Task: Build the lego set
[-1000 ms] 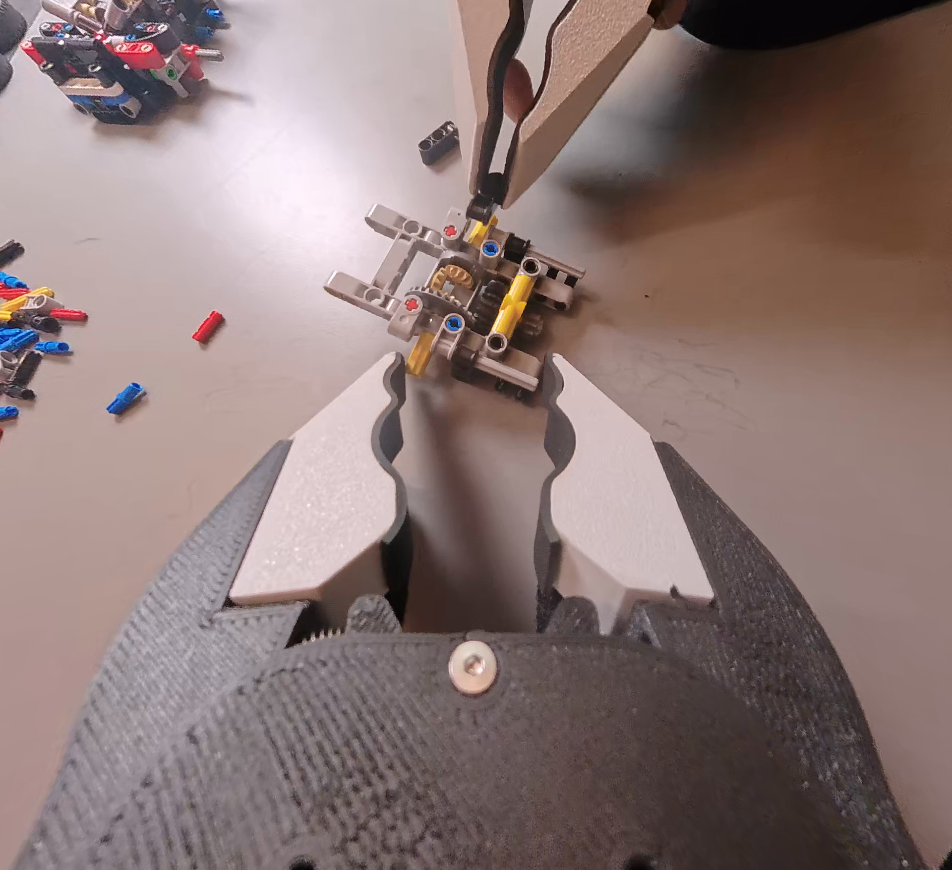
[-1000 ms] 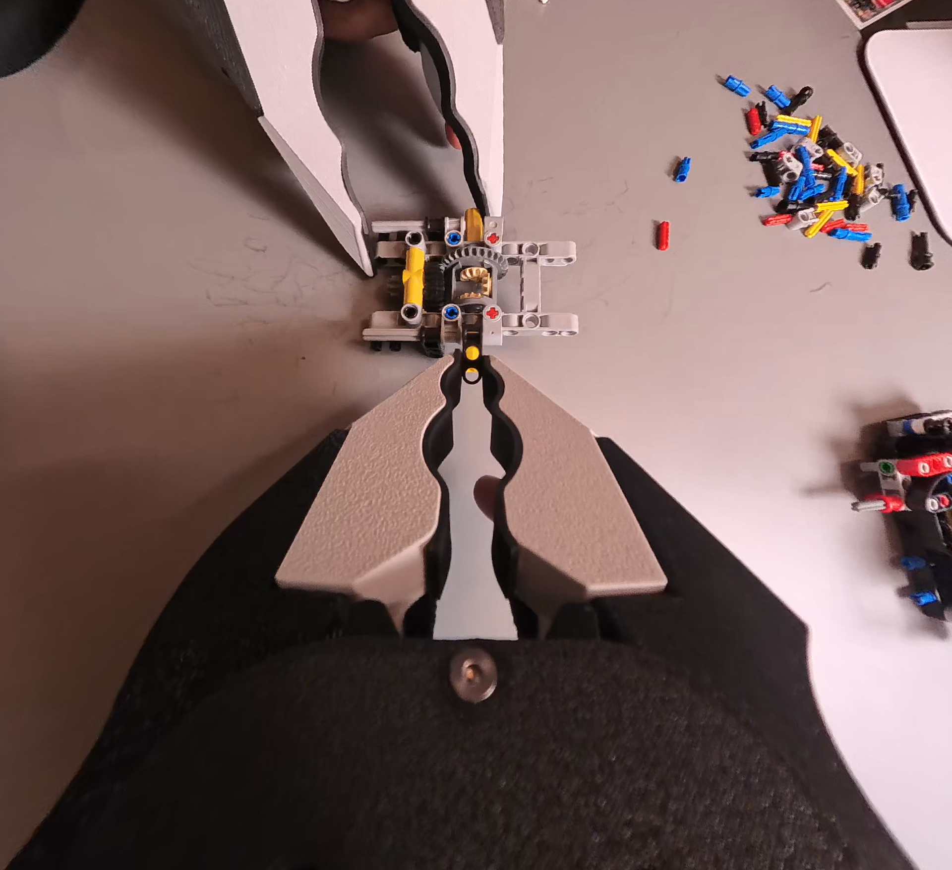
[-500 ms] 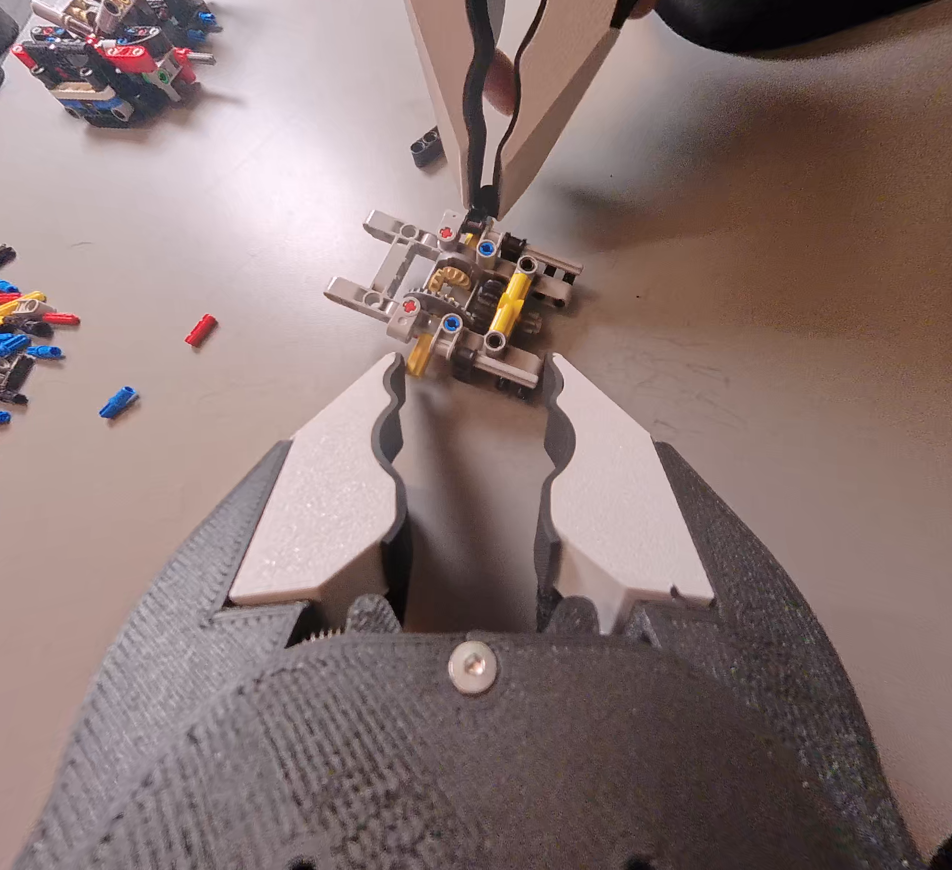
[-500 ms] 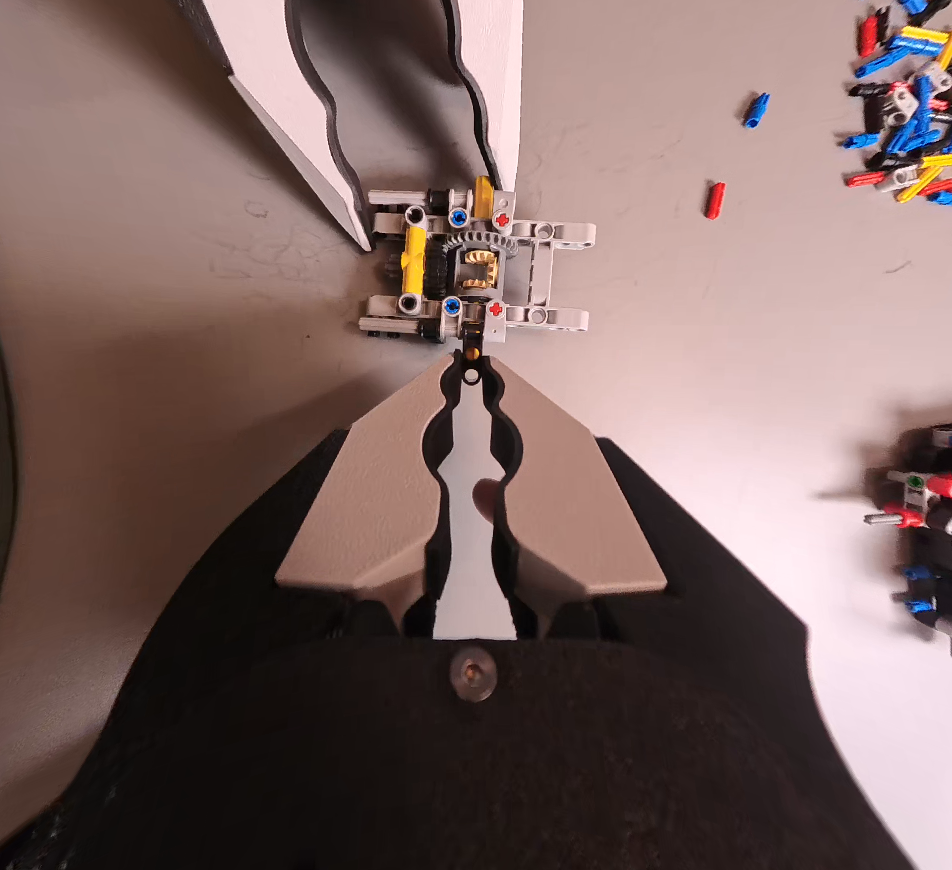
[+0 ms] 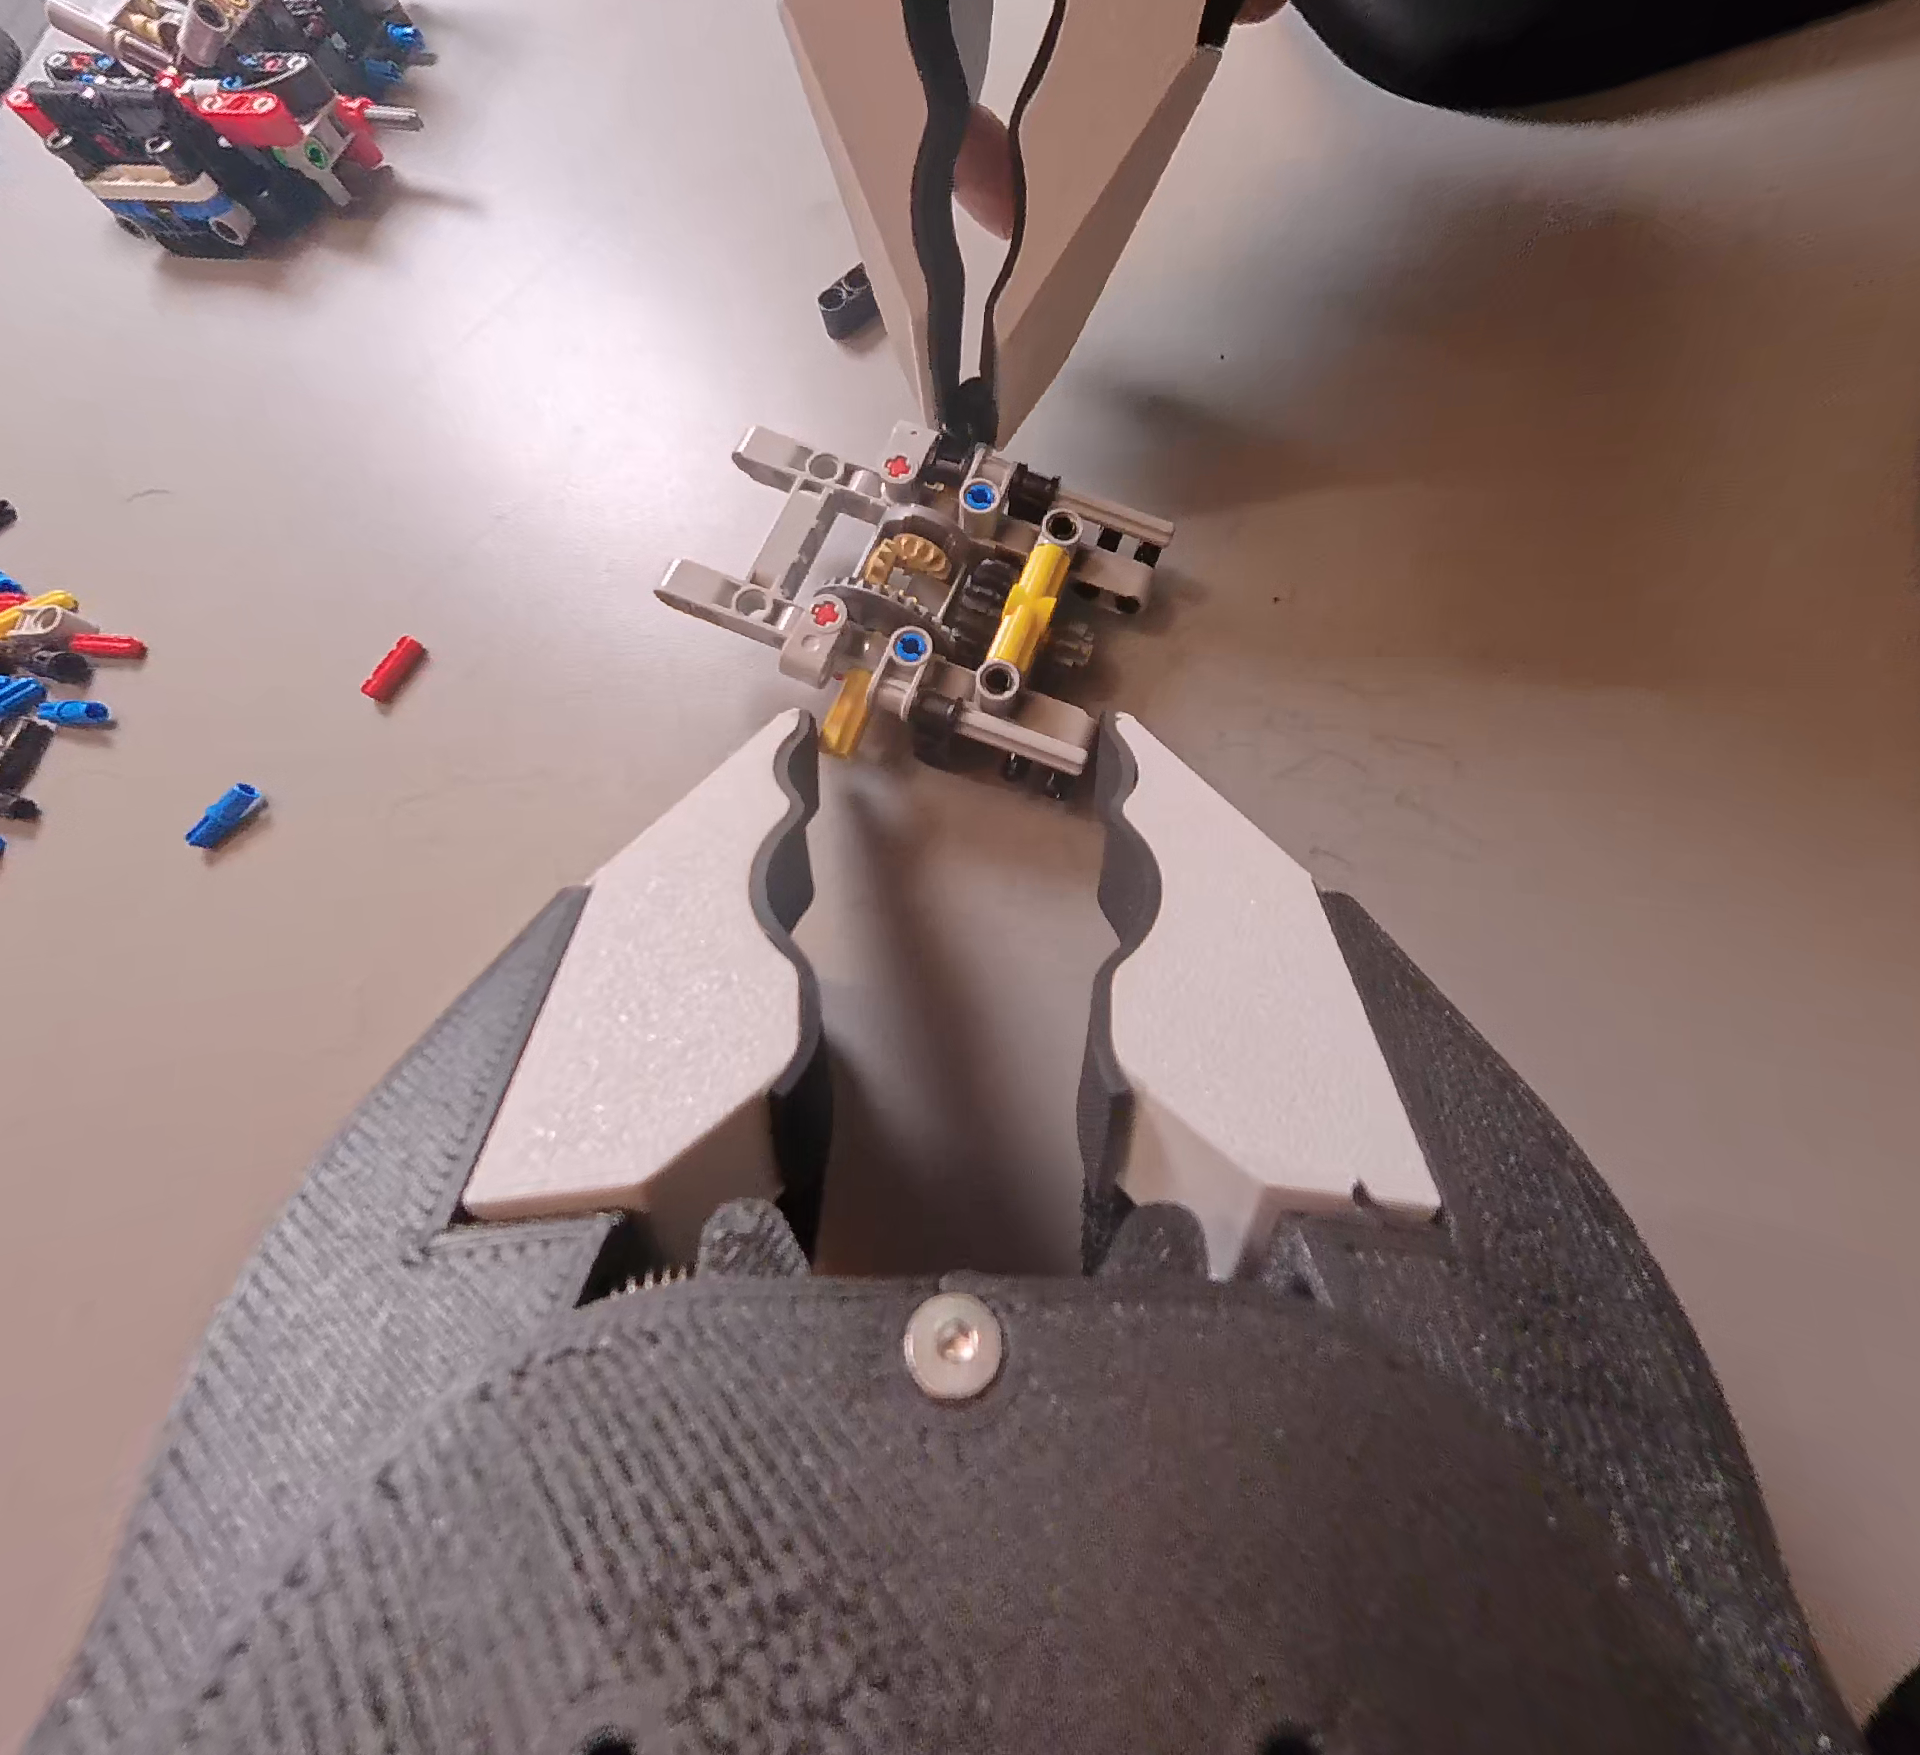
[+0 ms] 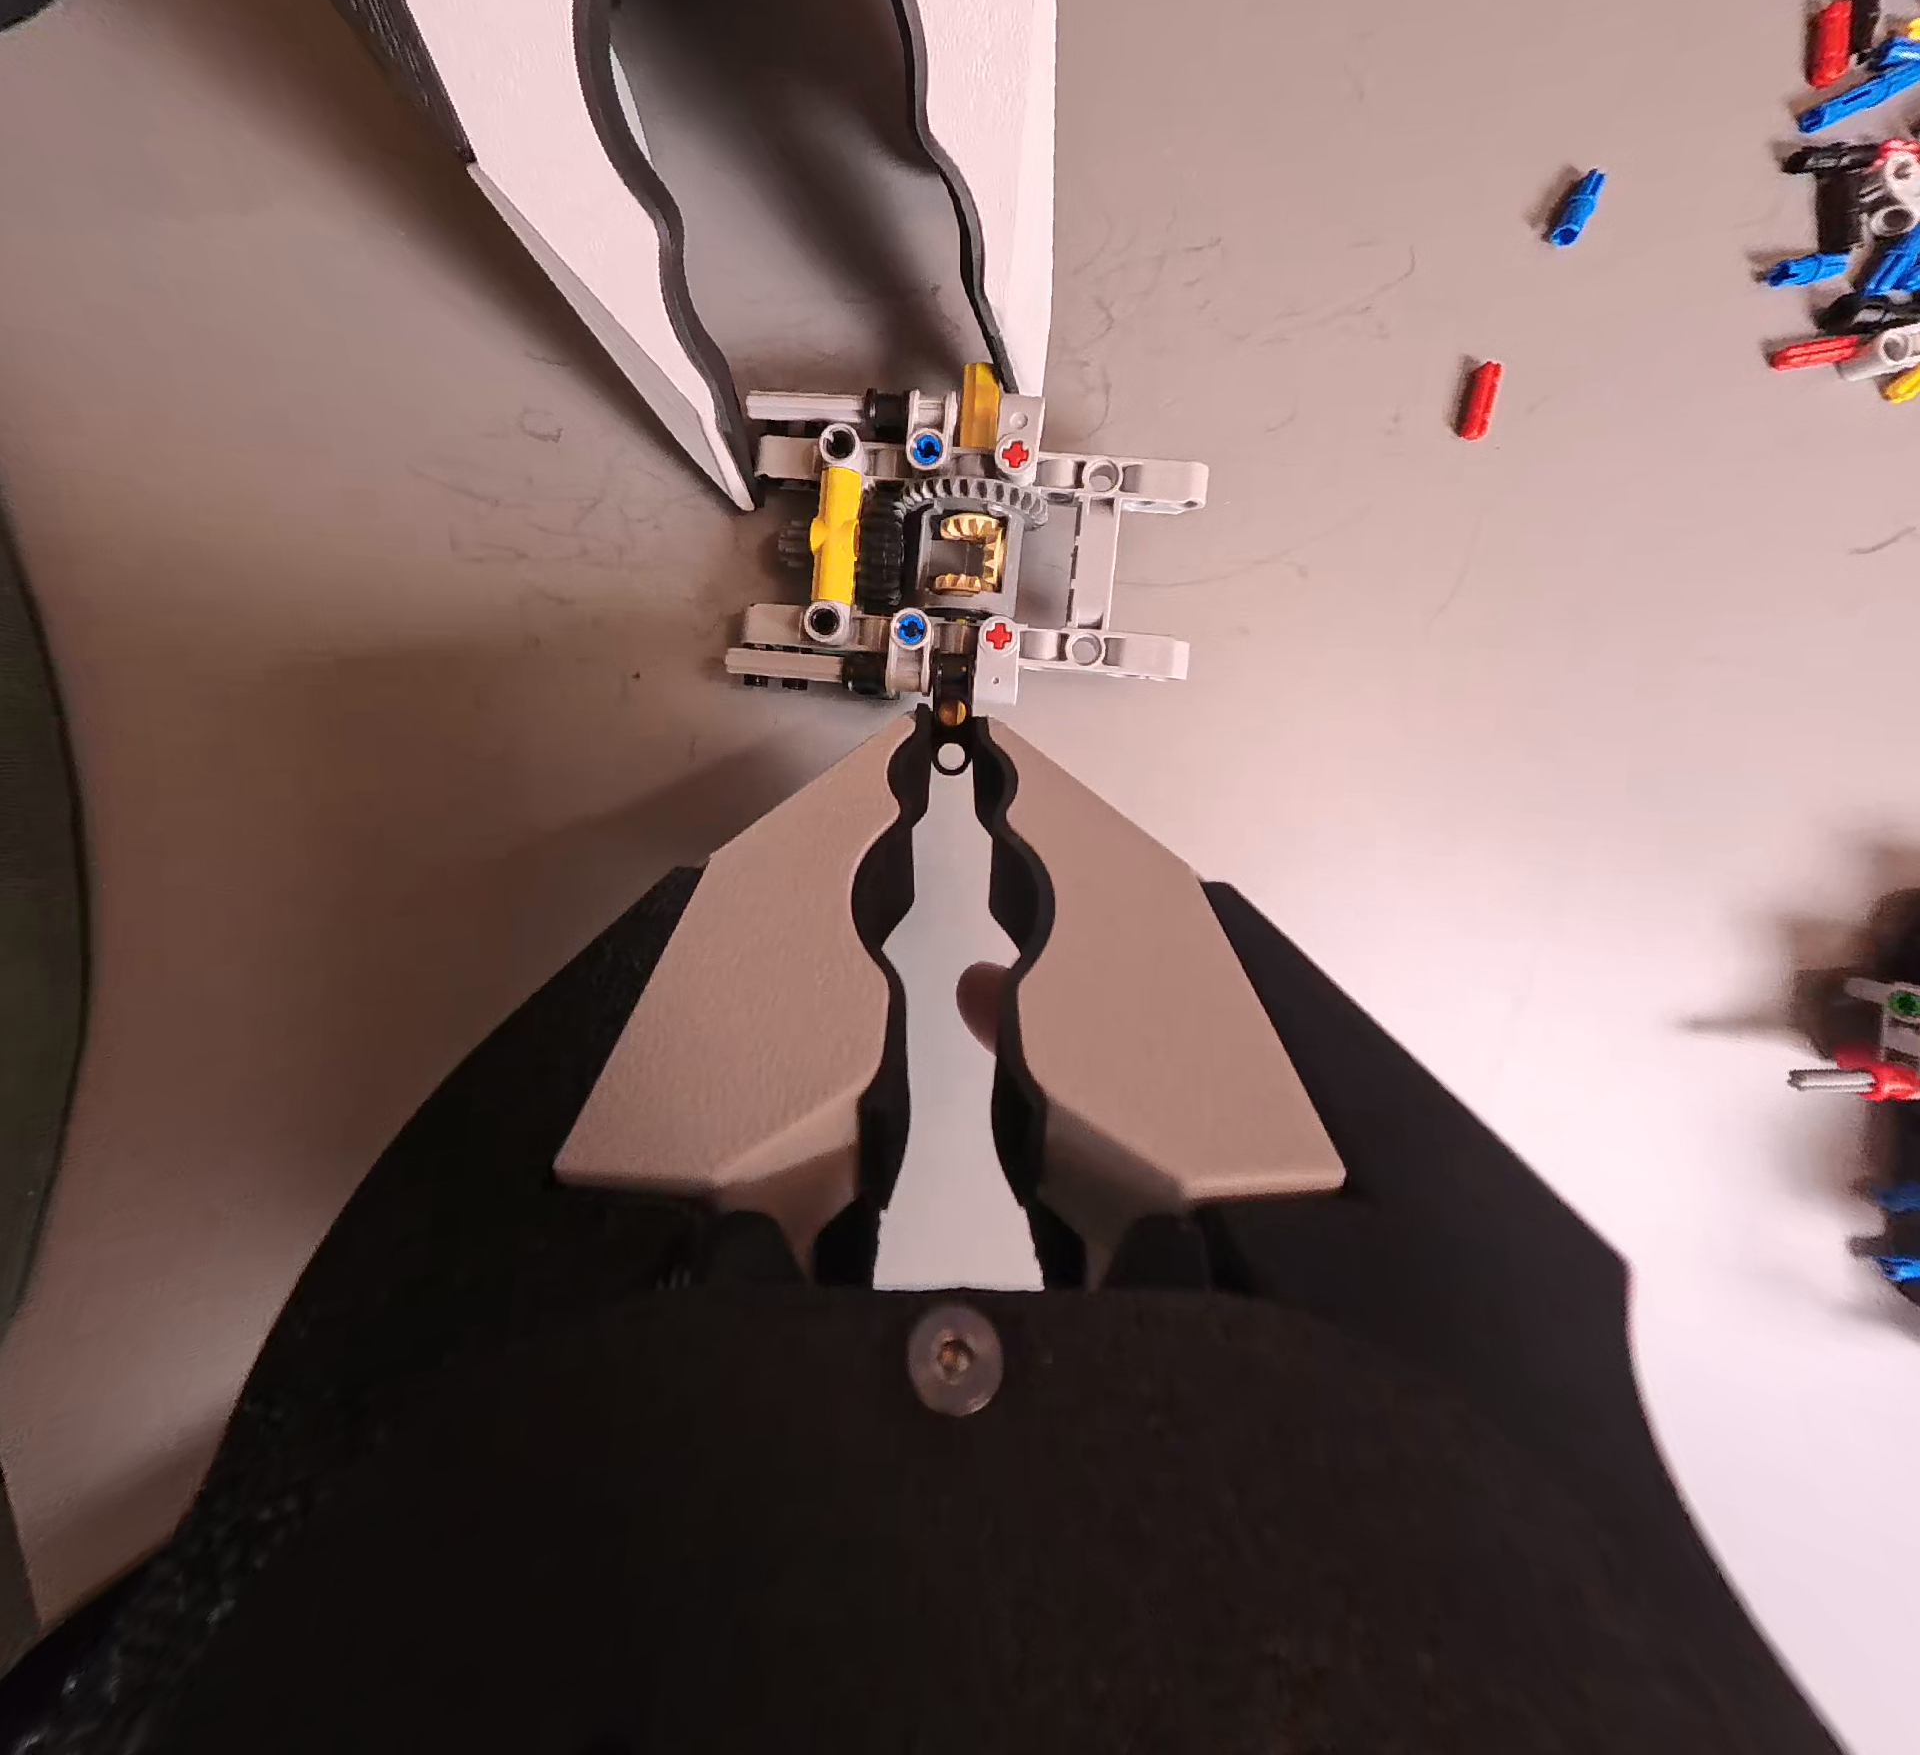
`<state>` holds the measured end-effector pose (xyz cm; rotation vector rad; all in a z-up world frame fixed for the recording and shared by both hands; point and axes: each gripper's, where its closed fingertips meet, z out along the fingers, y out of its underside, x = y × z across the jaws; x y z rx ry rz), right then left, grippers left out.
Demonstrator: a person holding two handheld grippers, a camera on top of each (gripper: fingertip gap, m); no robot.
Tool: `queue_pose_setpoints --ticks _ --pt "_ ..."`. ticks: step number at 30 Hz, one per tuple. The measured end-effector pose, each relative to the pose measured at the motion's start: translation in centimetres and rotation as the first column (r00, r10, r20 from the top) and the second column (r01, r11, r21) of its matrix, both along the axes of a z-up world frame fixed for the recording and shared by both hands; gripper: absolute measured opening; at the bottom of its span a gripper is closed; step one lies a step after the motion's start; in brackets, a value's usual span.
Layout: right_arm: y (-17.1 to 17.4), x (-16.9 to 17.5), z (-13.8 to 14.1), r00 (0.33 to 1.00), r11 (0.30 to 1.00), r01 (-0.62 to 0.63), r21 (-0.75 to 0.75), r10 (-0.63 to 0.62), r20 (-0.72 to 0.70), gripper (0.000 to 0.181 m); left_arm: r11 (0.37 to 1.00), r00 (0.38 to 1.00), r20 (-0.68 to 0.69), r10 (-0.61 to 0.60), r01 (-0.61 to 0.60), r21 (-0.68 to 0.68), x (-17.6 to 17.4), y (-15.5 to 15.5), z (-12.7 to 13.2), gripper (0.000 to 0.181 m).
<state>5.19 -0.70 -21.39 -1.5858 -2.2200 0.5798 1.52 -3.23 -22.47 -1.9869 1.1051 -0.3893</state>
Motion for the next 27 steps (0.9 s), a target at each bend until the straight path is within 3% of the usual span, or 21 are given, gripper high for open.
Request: queue_pose_setpoints --ticks 27 --pt "0.44 0.07 0.23 0.992 0.997 0.058 -0.054 -0.064 -0.111 0.011 1.000 1.000 0.002 0.016 -0.016 -0.012 -0.05 0.09 -0.09 0.052"
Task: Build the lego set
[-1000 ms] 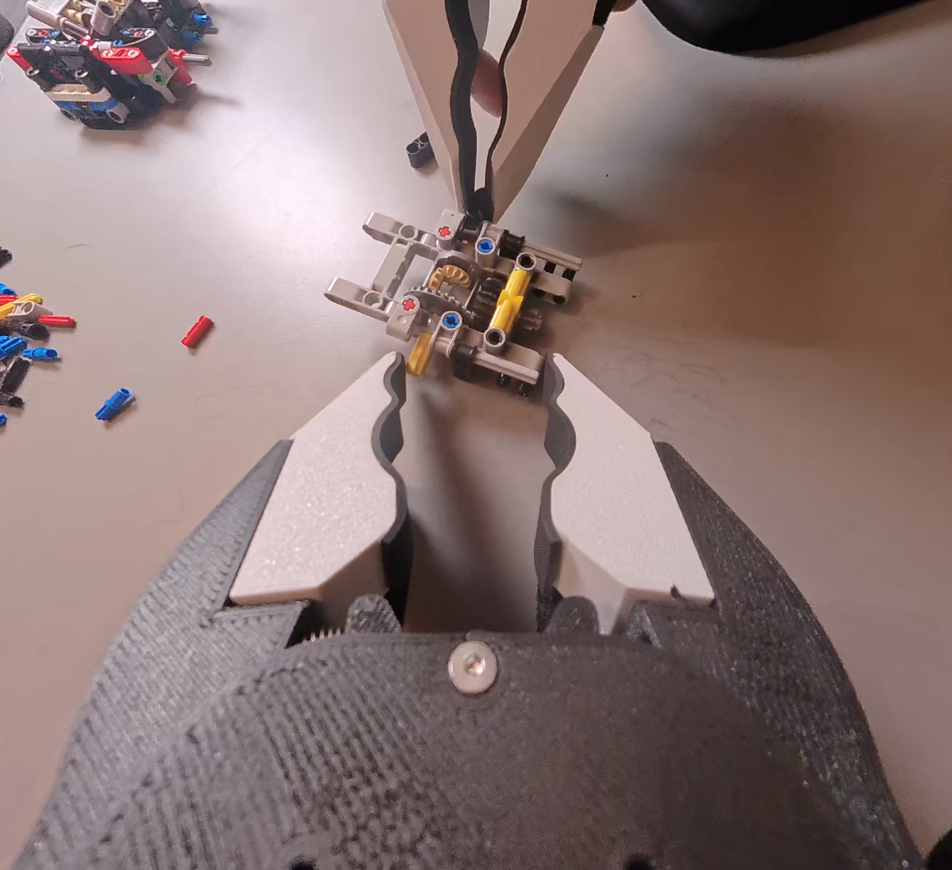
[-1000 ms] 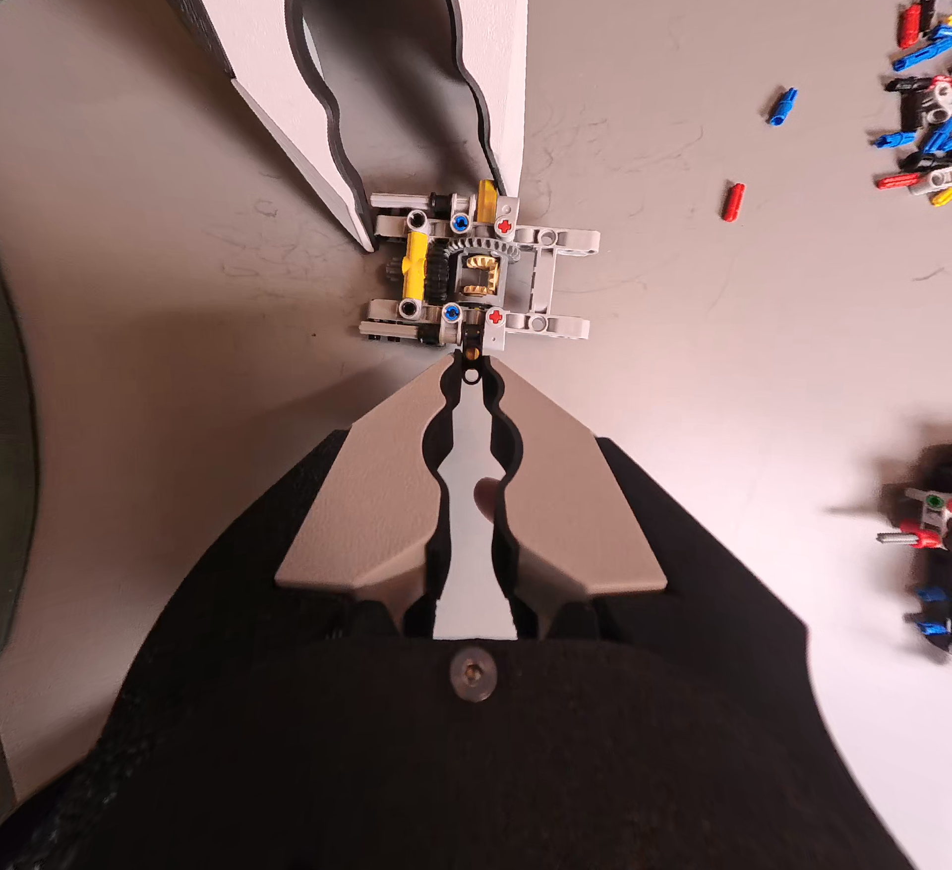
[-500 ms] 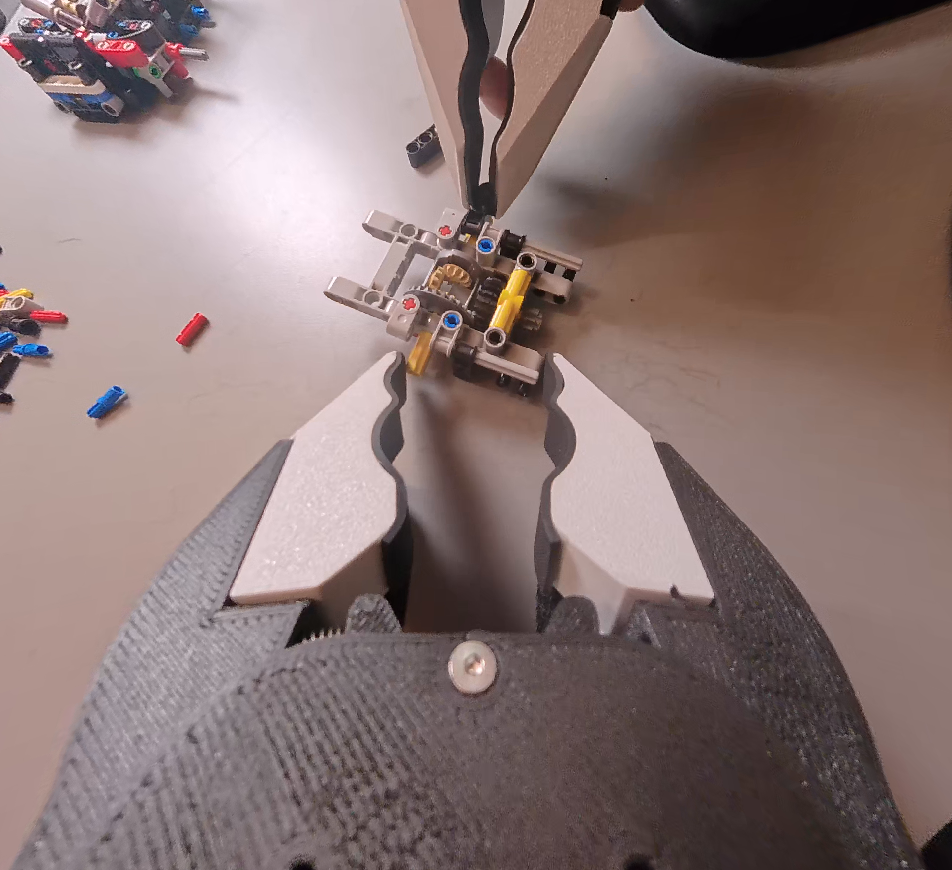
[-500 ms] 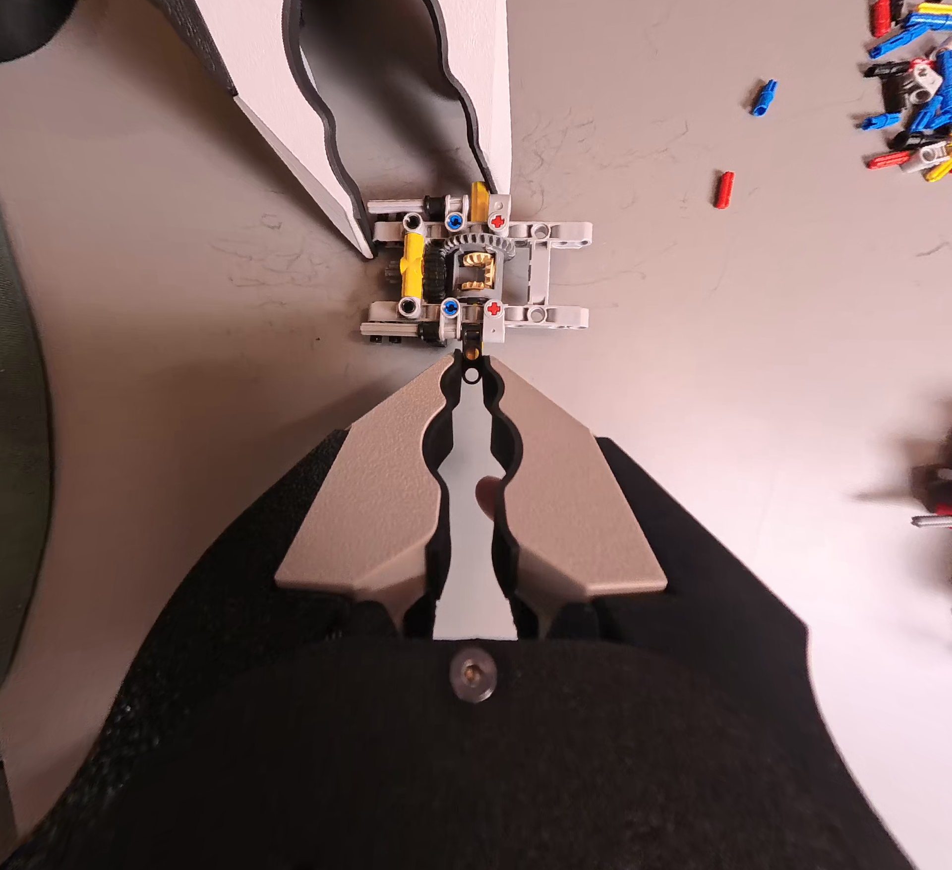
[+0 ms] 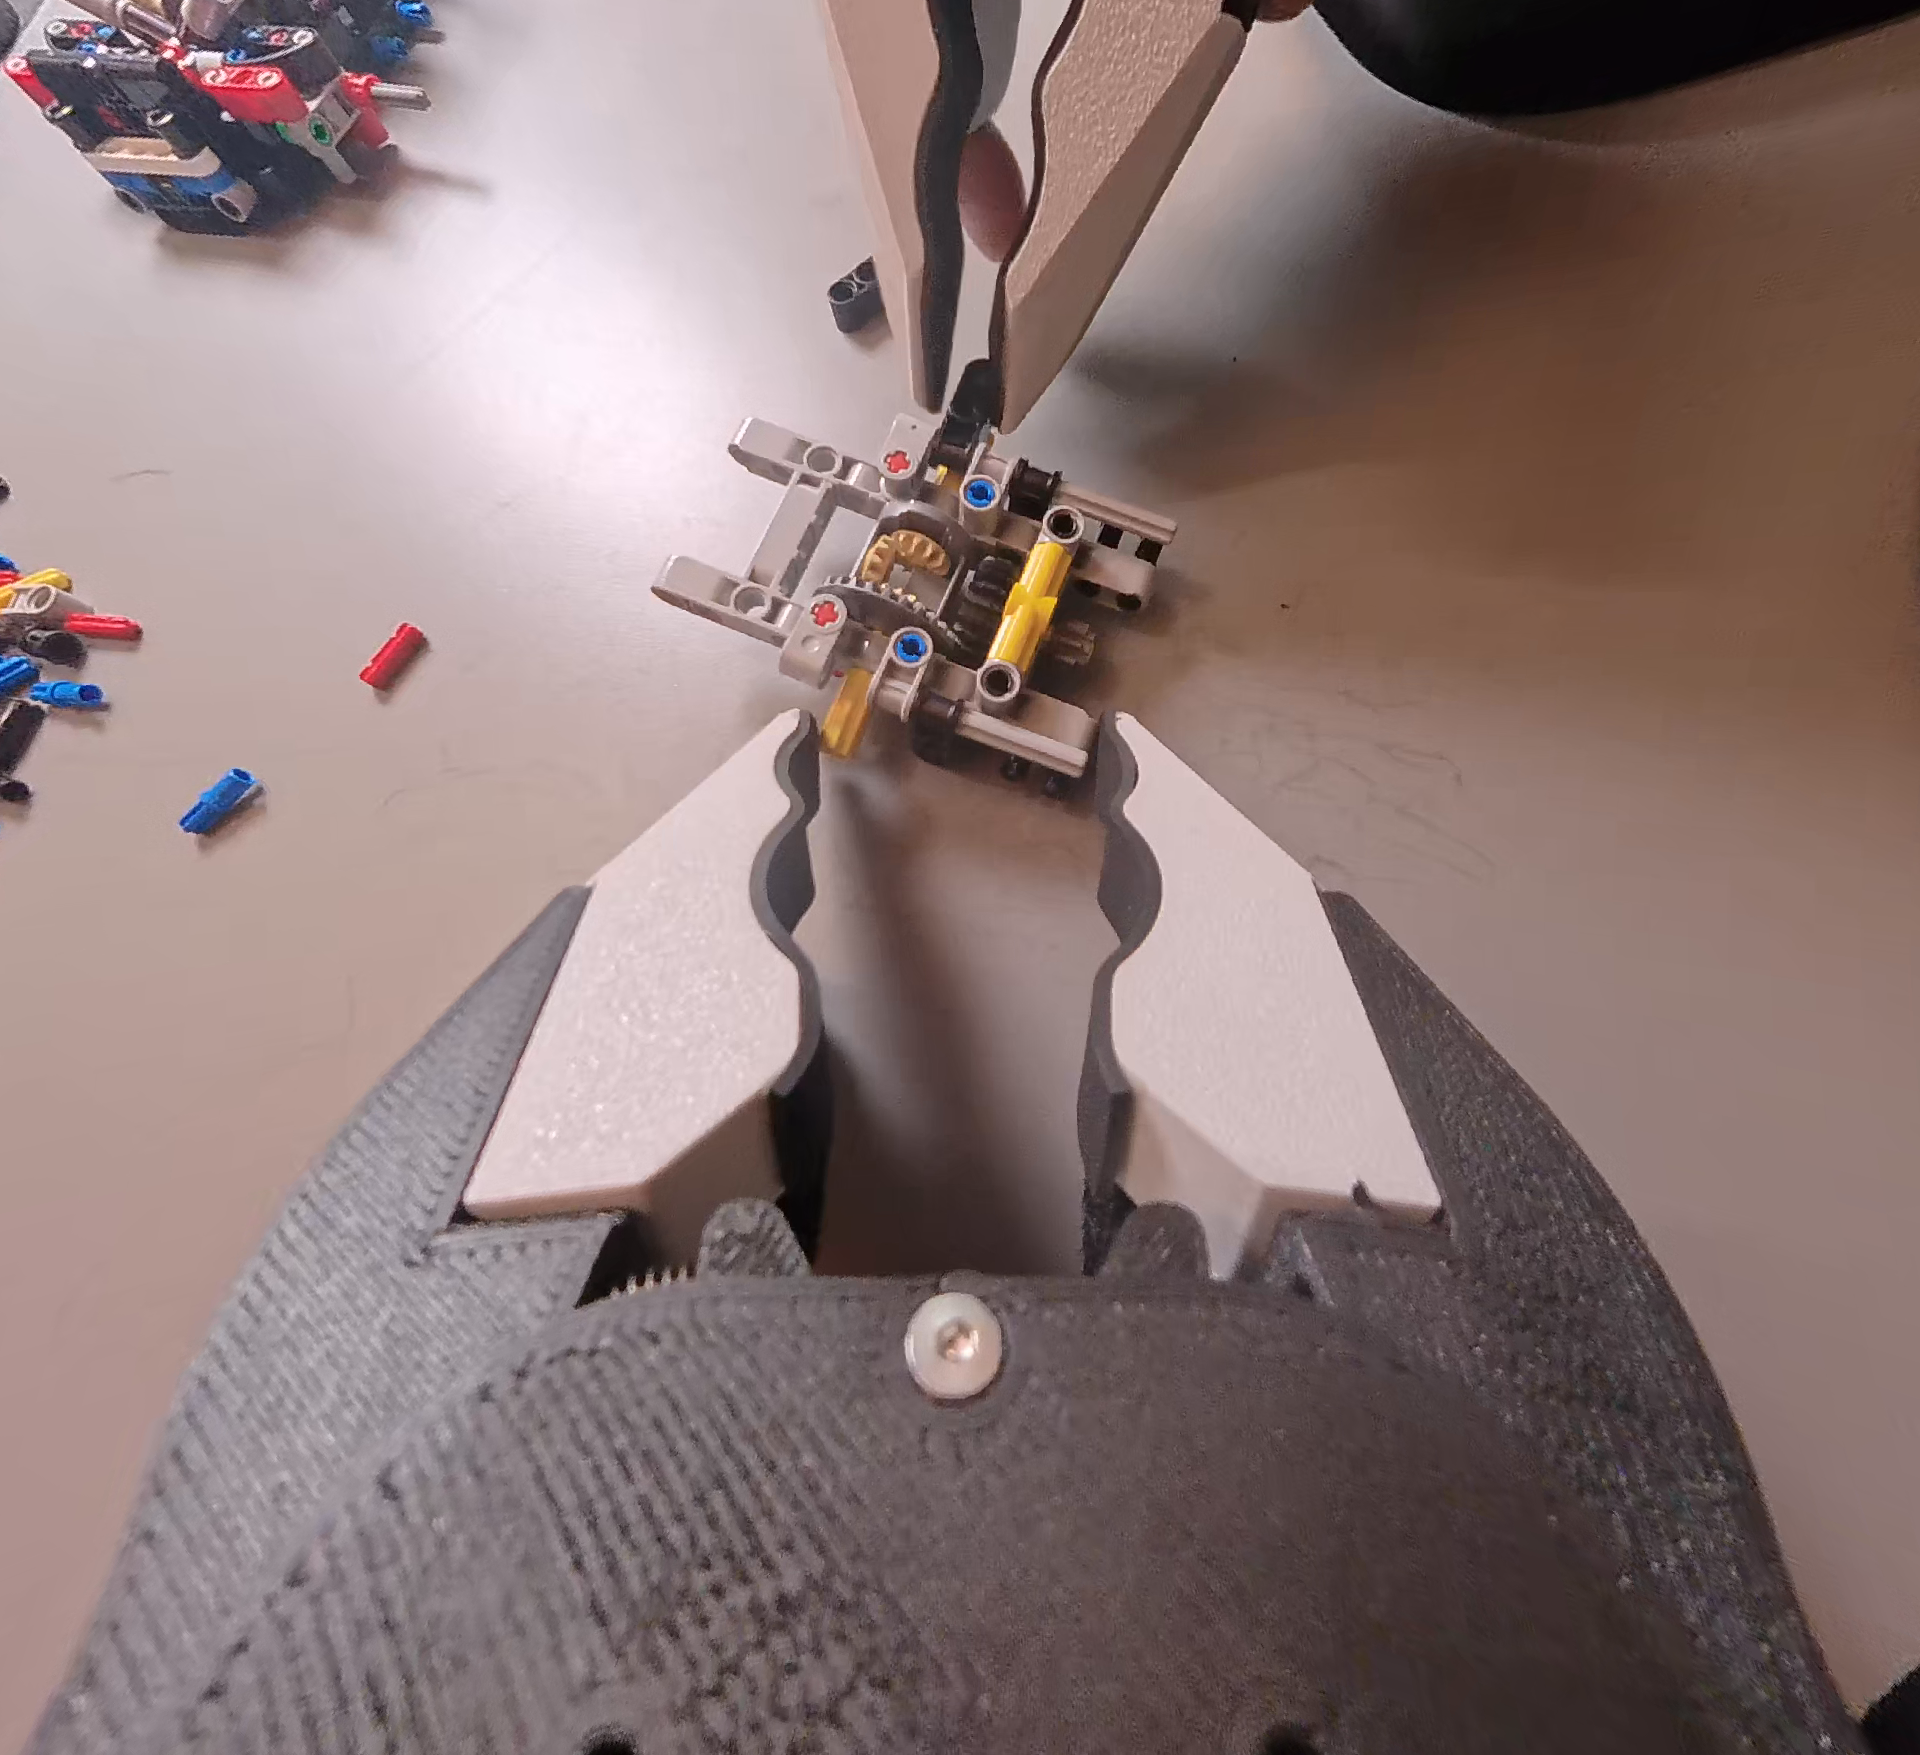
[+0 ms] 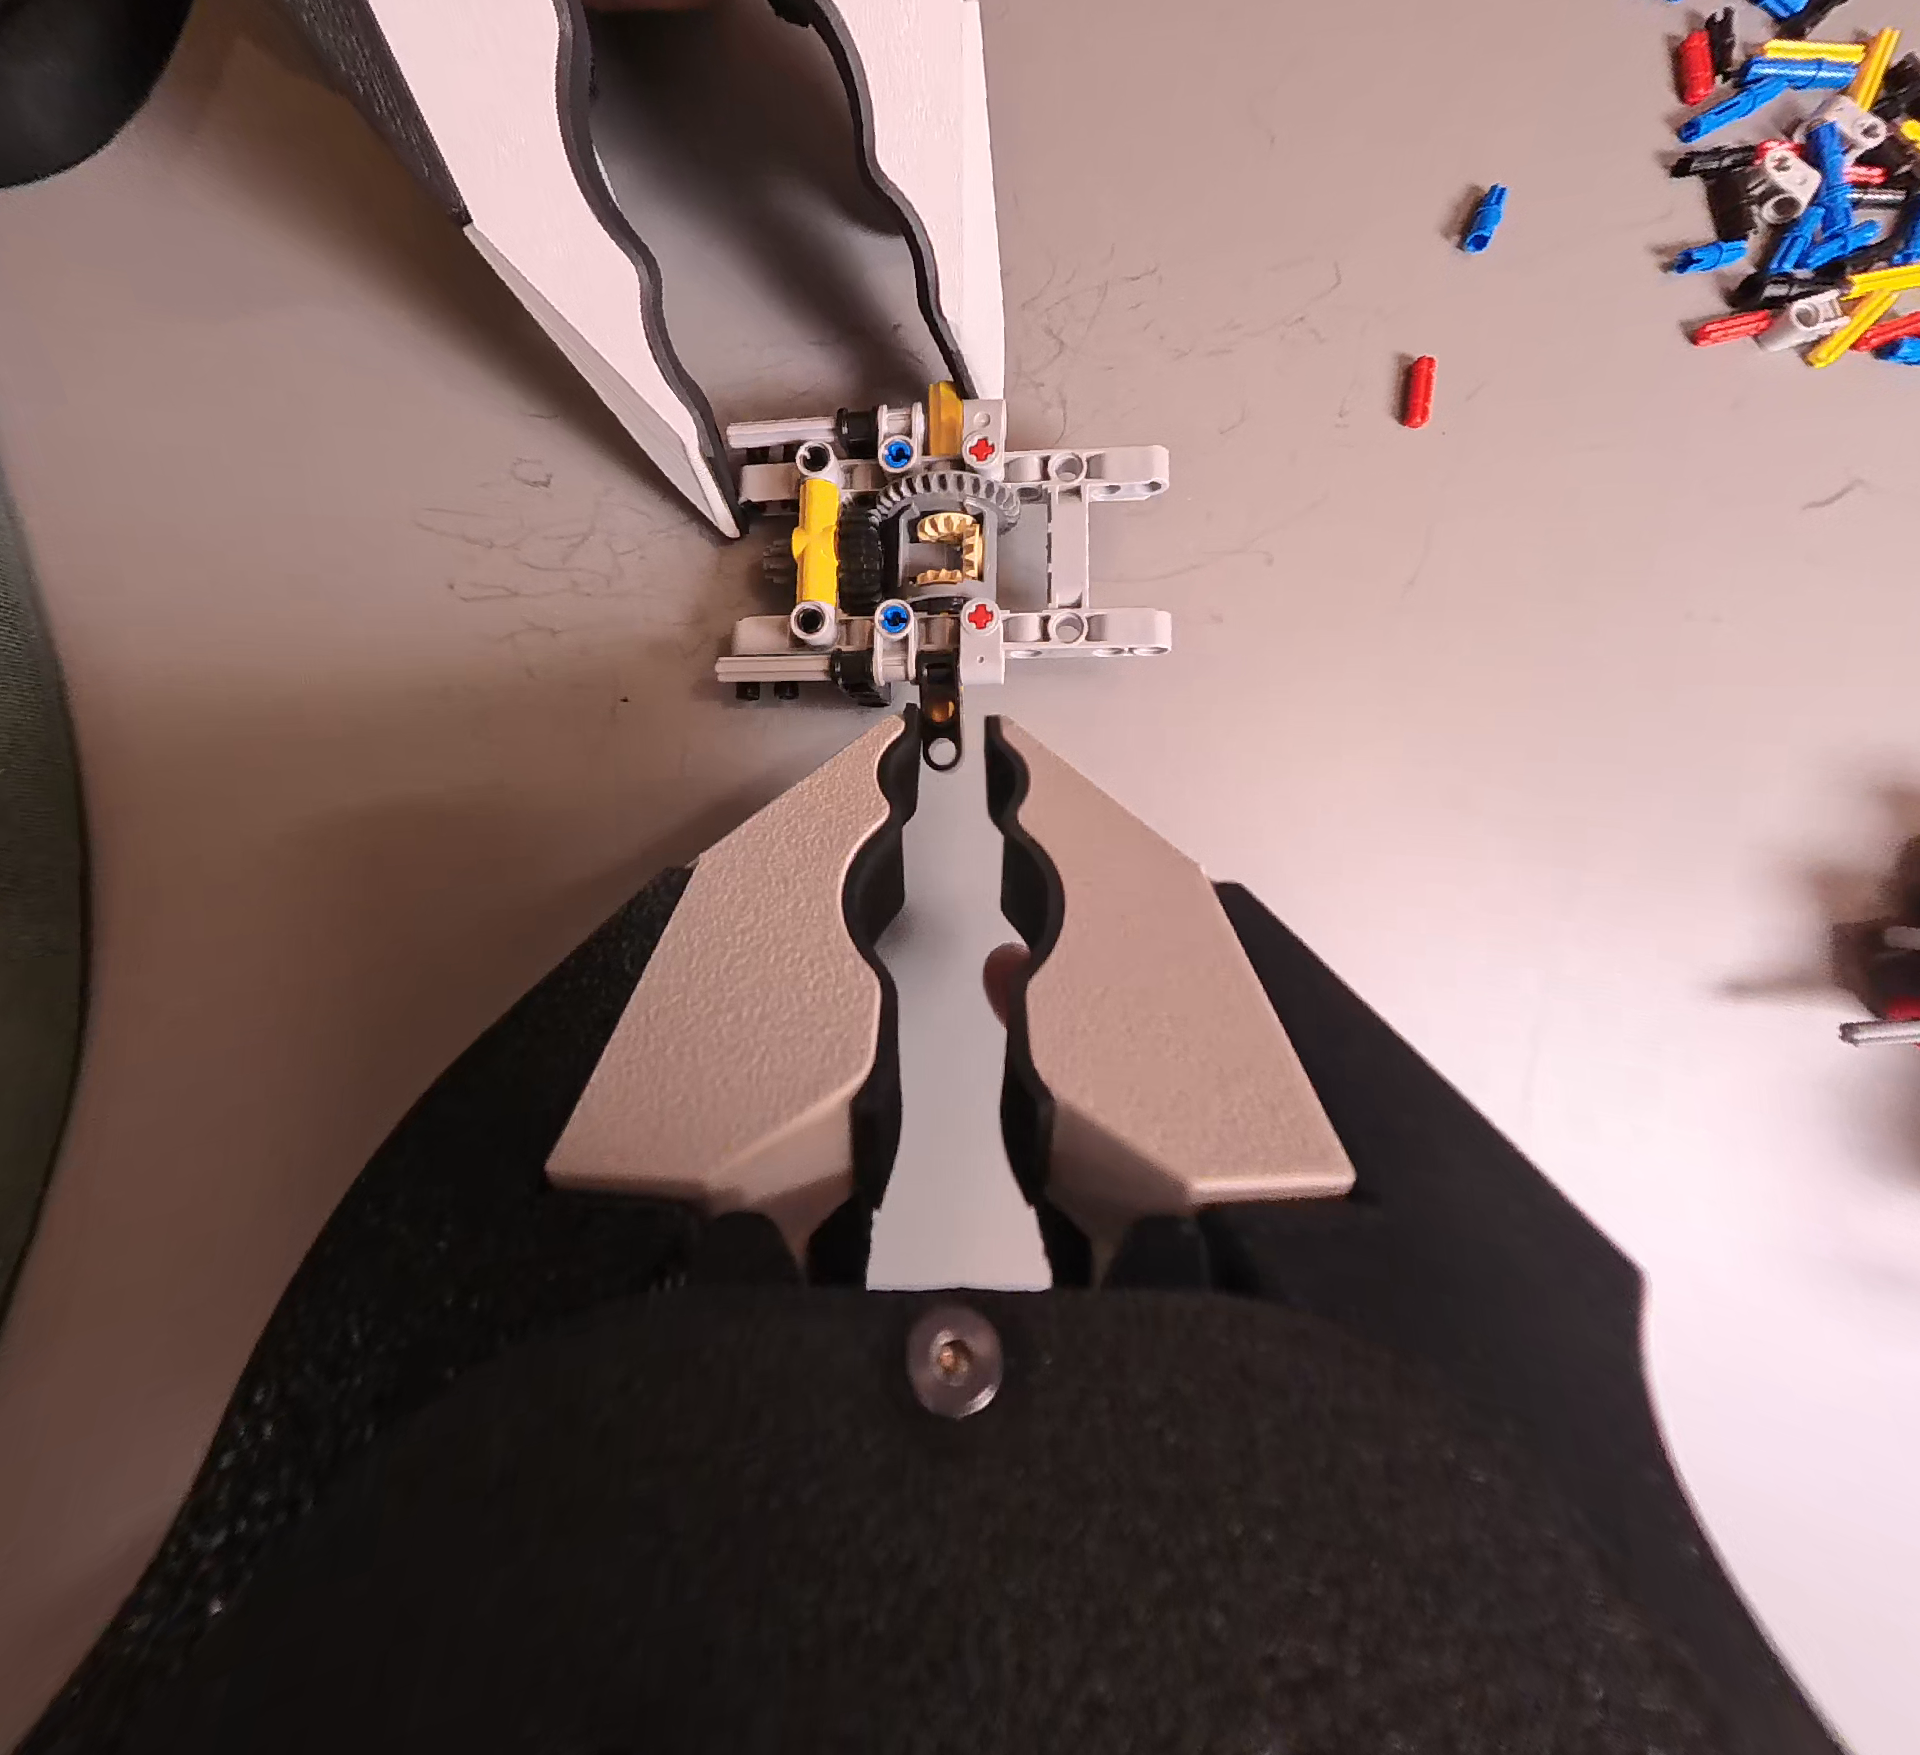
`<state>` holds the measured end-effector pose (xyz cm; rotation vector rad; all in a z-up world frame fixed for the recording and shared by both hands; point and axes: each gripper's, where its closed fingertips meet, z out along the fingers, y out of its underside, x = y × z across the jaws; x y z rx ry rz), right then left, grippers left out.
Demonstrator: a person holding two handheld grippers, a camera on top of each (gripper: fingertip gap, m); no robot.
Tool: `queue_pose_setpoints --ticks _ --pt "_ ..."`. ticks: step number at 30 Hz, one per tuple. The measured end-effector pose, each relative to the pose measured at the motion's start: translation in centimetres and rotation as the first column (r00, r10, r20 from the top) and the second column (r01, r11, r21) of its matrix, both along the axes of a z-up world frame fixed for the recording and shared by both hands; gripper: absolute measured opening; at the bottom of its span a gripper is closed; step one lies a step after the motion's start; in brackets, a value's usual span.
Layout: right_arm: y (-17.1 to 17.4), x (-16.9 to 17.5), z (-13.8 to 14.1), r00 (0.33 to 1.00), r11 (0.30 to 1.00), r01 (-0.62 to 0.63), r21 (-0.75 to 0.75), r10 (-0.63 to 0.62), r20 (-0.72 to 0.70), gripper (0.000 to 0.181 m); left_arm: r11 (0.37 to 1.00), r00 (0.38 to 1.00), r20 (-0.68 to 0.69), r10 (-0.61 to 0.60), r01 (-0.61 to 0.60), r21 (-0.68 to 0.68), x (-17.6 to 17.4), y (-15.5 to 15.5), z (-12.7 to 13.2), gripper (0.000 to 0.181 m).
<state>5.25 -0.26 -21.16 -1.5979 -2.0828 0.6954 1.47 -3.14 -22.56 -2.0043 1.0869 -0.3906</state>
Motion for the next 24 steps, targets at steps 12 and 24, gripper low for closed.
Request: queue_pose_setpoints --ticks 12,24 --pt "0.4 0.7 0.6 0.995 1.000 0.007 -0.009 -0.008 -0.103 0.019 1.000 1.000 0.001 0.002 -0.002 -0.001 0.0 0.0 0.0 0.052" --pt "-0.9 0.6 0.4 0.980 0.999 -0.048 0.022 0.051 -0.190 0.043 1.000 1.000 0.002 0.006 -0.006 -0.004 0.0 0.0 0.0 0.052"
